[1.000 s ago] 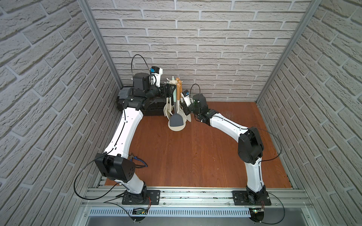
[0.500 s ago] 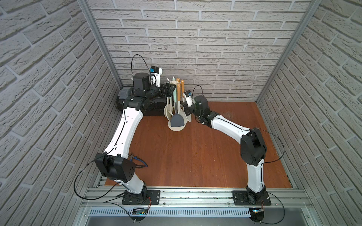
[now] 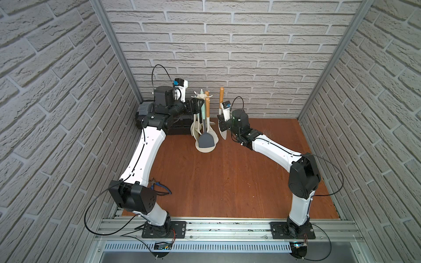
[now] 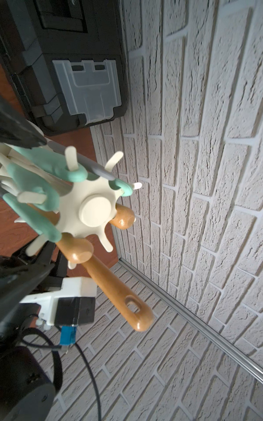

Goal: Take the spatula off the kitchen utensil rack
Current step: Take off the spatula from the rack.

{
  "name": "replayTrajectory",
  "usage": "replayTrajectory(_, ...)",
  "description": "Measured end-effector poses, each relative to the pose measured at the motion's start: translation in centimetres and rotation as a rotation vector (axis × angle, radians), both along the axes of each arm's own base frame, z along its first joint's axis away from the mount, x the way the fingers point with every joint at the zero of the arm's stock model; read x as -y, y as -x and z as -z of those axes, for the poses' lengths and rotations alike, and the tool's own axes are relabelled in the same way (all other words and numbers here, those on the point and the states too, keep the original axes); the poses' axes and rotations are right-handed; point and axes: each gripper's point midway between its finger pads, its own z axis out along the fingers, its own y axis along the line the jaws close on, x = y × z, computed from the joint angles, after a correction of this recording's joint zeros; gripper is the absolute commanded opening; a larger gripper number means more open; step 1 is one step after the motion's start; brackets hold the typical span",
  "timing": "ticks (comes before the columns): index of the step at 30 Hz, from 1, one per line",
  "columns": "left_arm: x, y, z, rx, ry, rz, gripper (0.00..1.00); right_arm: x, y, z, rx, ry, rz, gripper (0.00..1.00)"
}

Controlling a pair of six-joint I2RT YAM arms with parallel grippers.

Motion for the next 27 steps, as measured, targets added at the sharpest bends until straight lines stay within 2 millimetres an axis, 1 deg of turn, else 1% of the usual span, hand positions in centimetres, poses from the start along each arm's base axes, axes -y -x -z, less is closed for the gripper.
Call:
replayTrajectory(3,-0.6,1.7,0.8,-0.009,-0.017,-0.013,0.80,1.7,1.9,1.0,-0.041,-0.002,0.033,0.03)
replayTrajectory(6,-1.5,4.3,2.4,-0.022,-0.053,-0.042,0.77,3.8,4.9,1.8,-0.098,-0.020,0.053,0.03)
replayTrajectory(8,-1.3,6.3,3.9,-0.034,-0.087,-0.050,0.76,4.8,7.1,2.1,-0.125,-0.045,0.051,0.03)
replayTrajectory(9,-0.7,7.5,4.8,-0.039,-0.108,-0.043,0.76,5.3,8.4,2.3,-0.139,-0.056,0.044,0.03)
replayTrajectory(11,1.4,9.9,6.5,-0.047,-0.149,0.003,0.76,5.8,11.0,3.2,-0.167,-0.077,0.018,0.03)
replayTrajectory(14,5.5,13.4,9.0,-0.055,-0.204,0.105,0.76,5.4,14.9,4.9,-0.209,-0.076,-0.047,0.03)
replayTrajectory(16,7.9,15.0,10.3,-0.065,-0.212,0.160,0.72,5.0,17.2,6.2,-0.237,-0.069,-0.092,0.03)
replayTrajectory(18,9.3,15.6,11.2,-0.077,-0.196,0.178,0.67,4.7,19.0,7.1,-0.263,-0.070,-0.128,0.03)
replayTrajectory(20,10.7,15.6,11.5,-0.084,-0.161,0.186,0.64,4.6,20.2,7.6,-0.281,-0.080,-0.151,0.03)
replayTrajectory(23,12.8,15.0,11.8,-0.090,-0.121,0.203,0.59,4.5,20.9,7.7,-0.300,-0.108,-0.170,0.03)
replayTrajectory(27,15.2,14.0,13.4,-0.138,-0.099,0.219,0.55,4.1,21.4,7.3,-0.318,-0.149,-0.190,0.03)
